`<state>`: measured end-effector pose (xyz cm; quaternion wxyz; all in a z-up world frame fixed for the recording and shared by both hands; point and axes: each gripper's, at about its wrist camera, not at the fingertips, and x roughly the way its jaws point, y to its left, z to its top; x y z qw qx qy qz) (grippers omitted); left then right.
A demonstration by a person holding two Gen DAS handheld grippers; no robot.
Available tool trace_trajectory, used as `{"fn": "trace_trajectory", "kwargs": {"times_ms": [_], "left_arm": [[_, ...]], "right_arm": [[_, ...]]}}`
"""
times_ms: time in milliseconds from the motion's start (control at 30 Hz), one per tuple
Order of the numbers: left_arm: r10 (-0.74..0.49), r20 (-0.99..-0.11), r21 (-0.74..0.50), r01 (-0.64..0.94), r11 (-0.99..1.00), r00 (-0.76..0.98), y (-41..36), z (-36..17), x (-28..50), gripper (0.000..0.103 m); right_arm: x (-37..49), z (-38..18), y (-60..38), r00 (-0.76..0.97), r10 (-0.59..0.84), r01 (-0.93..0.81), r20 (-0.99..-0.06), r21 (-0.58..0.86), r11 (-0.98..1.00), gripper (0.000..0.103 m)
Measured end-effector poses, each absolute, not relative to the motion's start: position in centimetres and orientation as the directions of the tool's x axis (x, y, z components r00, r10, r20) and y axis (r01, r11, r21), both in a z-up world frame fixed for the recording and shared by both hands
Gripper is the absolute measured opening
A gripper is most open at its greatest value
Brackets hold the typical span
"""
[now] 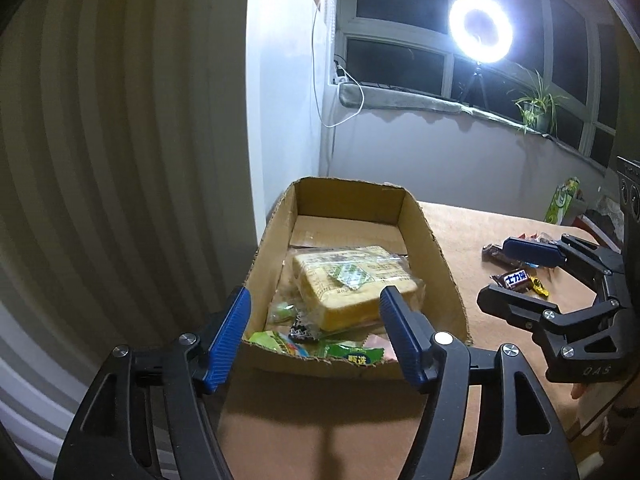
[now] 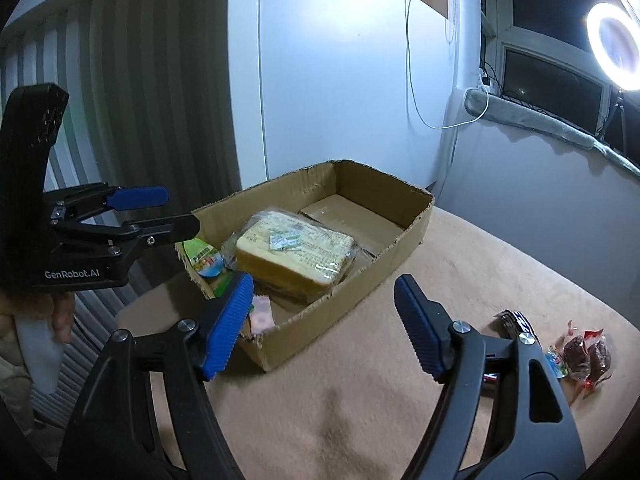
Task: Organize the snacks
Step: 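Move both open tools back to the candies on the table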
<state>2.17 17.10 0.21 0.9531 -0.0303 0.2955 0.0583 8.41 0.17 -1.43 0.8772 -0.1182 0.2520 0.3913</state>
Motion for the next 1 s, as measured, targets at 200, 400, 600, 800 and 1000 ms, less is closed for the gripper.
{"fn": "trace_trajectory", "kwargs": {"times_ms": [200, 400, 600, 800, 1000], "left_arm": [[0.068, -0.564, -0.012, -0.090, 0.996, 0.823, 14.9, 0.9, 2.4, 0.067], [0.009, -0.560, -0.009, -0.017, 1.000, 0.829, 11.2, 1.2, 3.0, 0.073], [-0.060, -0.567, 0.003, 0.075, 0.997, 0.821, 6.9, 1.2, 4.0, 0.073], [-0.152, -0.603, -0.012, 0.182, 0.983, 0.783, 2.3, -0.1, 5.6, 0.073], [-0.225, -0.662, -0.041, 0.265, 0.963, 0.715, -1.7, -2.6, 7.3, 0.073]], "right_arm": [[8.4, -1.6, -1.4, 0.576, 0.619, -0.731, -0.534, 0.002, 0.682, 0.076], [9.0, -2.4, -4.4, 0.594, 0.587, -0.699, -0.550, 0.007, 0.715, 0.084], [10.2, -3.2, -8.8, 0.629, 0.539, -0.642, -0.561, 0.017, 0.767, 0.084], [12.5, -4.2, -14.6, 0.638, 0.480, -0.573, -0.602, 0.045, 0.818, 0.084], [14.8, -5.7, -19.2, 0.614, 0.426, -0.519, -0.665, 0.067, 0.852, 0.084]]}}
